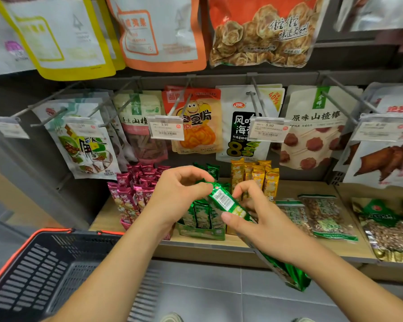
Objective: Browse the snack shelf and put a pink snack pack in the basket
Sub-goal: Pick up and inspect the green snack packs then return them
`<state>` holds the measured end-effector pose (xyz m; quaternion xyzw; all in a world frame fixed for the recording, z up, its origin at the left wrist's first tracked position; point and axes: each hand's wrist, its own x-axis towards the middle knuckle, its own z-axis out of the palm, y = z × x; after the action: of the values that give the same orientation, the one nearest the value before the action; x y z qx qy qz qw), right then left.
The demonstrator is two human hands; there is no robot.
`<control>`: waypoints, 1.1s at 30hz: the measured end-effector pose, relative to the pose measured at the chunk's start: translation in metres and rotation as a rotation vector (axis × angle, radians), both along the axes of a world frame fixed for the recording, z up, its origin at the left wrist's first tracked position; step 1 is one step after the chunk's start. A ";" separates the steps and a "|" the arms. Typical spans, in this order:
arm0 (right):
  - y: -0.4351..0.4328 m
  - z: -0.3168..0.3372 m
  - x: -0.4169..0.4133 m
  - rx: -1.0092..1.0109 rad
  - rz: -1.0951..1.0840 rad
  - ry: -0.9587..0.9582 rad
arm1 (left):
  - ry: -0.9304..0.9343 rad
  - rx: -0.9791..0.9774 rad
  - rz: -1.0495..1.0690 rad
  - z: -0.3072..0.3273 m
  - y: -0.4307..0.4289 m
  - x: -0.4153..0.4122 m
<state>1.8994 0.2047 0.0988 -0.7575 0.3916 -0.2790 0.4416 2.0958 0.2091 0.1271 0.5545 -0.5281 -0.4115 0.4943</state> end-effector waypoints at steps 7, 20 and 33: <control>0.000 -0.001 -0.002 0.034 0.012 0.144 | -0.106 -0.070 0.152 -0.008 0.000 -0.009; -0.010 0.007 -0.029 0.187 0.148 0.255 | -0.074 -0.030 0.316 -0.019 -0.007 0.004; -0.020 0.004 -0.049 -0.306 -0.043 0.635 | -0.204 0.202 -0.153 -0.006 -0.002 0.031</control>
<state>1.8504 0.1846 0.1024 -0.8554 0.4790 -0.0943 0.1729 2.1273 0.2072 0.1215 0.5982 -0.5722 -0.4406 0.3472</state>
